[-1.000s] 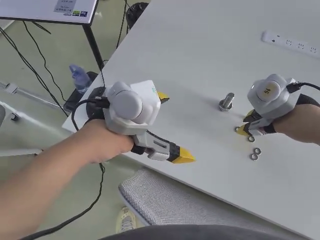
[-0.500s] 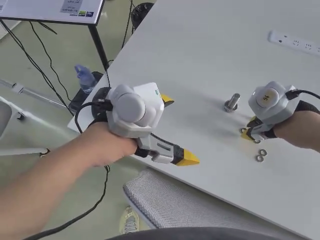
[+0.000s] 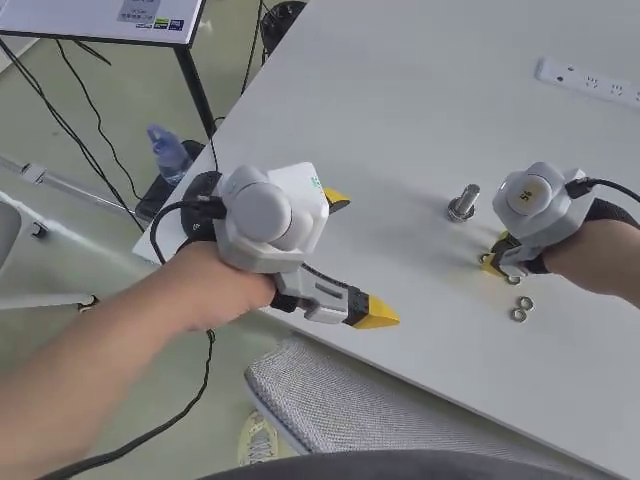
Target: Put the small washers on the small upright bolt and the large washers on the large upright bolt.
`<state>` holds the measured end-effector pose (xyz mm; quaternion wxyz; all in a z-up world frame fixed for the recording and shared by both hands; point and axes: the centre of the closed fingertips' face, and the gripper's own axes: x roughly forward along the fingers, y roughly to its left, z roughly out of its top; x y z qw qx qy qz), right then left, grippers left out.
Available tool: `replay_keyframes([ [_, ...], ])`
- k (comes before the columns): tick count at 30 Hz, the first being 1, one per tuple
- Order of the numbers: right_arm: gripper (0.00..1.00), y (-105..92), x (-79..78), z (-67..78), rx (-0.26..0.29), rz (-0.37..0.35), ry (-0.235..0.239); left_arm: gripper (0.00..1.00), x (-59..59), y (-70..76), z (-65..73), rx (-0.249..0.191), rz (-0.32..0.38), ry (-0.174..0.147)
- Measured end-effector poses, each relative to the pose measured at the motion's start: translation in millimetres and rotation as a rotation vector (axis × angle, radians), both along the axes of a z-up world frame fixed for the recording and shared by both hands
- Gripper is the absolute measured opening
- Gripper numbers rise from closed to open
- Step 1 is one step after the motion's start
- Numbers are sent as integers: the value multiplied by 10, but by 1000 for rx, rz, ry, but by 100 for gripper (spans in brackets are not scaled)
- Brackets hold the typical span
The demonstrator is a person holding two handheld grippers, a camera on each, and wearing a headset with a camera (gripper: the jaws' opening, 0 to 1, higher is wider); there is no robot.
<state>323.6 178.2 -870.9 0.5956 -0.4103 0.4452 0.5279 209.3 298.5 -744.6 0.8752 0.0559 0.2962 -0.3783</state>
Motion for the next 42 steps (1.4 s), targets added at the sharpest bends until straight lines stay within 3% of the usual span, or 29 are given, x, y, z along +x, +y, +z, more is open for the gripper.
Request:
replay_keyframes([
  [12, 14, 6, 21, -15, -12, 1, -4, 89, -2, 4, -18, -8, 2, 5],
  [24, 12, 12, 8, -27, -113, -26, -13, 87, 11, -9, -8, -15, -9, 3],
  [29, 12, -3, 10, -21, -113, -26, -20, 87, 25, -14, 32, -24, -7, -2],
  [42, 12, 18, 24, 67, -59, -75, 21, 86, 20, 13, -12, 0, -35, 7],
])
